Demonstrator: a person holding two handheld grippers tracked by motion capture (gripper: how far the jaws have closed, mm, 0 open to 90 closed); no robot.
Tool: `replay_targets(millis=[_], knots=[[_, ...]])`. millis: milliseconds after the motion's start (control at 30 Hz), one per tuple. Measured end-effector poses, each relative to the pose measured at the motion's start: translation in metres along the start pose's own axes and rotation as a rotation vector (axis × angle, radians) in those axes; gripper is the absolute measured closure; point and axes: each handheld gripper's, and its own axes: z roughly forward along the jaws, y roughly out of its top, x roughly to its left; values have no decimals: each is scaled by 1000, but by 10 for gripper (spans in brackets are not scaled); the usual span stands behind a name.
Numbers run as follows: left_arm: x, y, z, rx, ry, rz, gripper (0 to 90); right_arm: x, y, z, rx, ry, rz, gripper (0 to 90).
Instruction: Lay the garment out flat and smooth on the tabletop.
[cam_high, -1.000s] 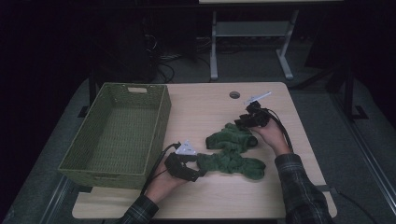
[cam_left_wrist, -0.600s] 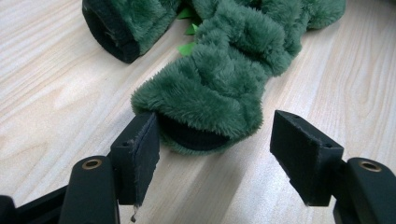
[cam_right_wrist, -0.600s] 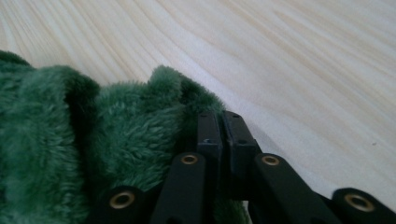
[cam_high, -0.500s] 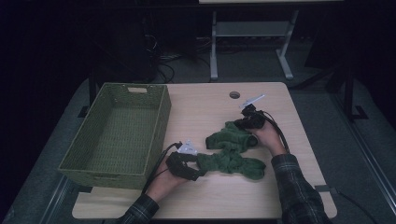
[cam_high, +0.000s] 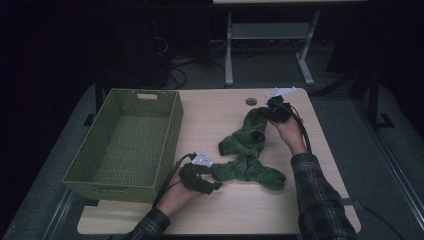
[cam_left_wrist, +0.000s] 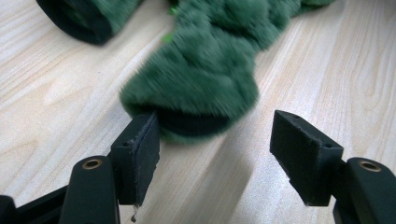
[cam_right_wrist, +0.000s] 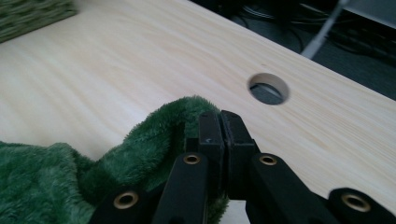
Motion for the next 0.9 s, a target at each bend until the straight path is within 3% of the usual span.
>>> replay_targets(millis=[67,100,200,367,467,567,667,733,900], knots=[[0,0,1,3,-1,3,327,-6,-4,4,6,-21,19,874],[1,0,0,7,1,7,327,-9,-8,7,21,-36,32,829],[1,0,0,5,5,8,327,-11,-10,6,20,-30,53,751],[1,-1,-2,4,11,2,326,-12,-6,-15,-5,-8,71,635],[-1,-1,-3,-5,14,2,325,-11,-4,-24,-6,-1,72,613],[-2,-3,-4,-9,9,0,274,-6,-5,-42,-14,26,91,589],[-4,-5,-6,-8,21,15,249,-2,-8,-48,-13,34,94,571],[-7,-5,-5,1,37,25,172,4,-12,-53,-4,40,86,561],[-15,-7,-2,5,71,37,132,19,-25,-64,0,52,72,551]])
